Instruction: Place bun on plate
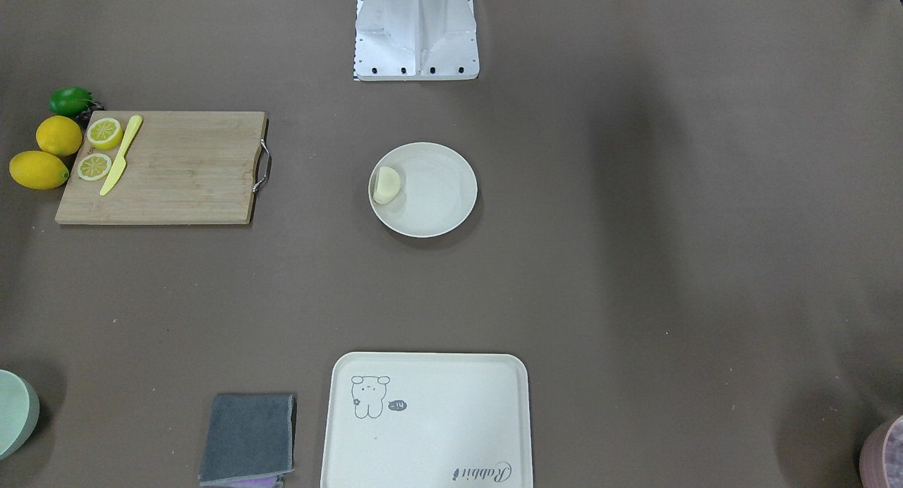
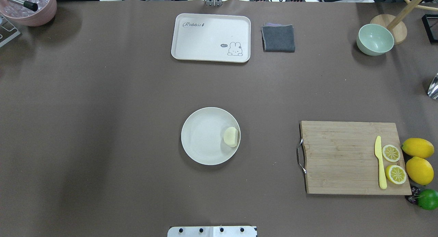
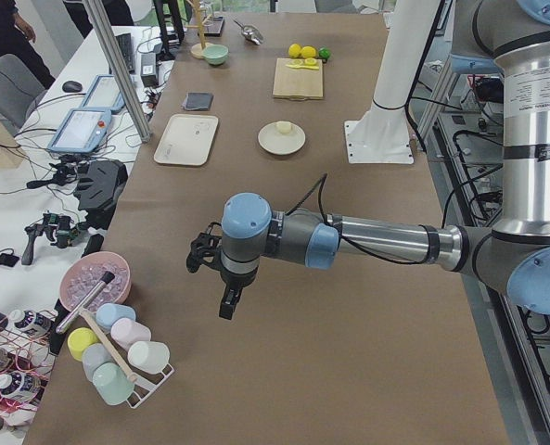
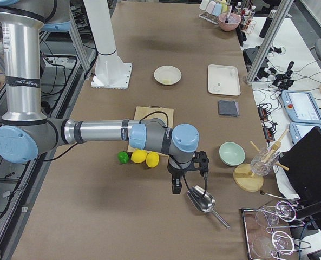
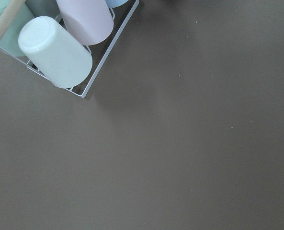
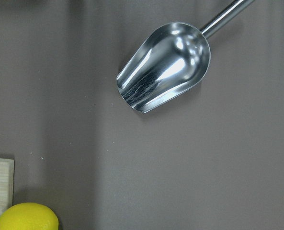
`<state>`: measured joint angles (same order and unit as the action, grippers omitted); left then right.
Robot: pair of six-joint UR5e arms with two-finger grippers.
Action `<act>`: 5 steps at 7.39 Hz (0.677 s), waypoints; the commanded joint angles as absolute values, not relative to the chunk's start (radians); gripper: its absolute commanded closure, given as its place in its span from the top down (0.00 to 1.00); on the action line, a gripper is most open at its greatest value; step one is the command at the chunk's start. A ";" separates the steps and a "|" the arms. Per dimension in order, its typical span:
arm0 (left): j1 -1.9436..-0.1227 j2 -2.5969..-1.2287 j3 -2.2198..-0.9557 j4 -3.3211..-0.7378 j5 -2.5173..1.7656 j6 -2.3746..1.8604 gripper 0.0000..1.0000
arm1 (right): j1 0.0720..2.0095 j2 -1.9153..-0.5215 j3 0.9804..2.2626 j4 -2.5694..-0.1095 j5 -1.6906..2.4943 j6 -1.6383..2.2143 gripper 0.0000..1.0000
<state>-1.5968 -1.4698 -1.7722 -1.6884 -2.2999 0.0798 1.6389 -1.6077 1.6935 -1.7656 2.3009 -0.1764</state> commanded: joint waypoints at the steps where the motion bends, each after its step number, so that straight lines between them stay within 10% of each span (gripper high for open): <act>1: -1.597 -1.470 -1.770 -1.689 -2.299 0.080 0.98 | 1.644 -1.609 1.695 -1.766 2.302 -0.176 1.00; 5: -1.598 -1.470 -1.775 -1.687 -2.299 0.078 0.98 | 1.649 -1.611 1.703 -1.766 2.312 -0.178 1.00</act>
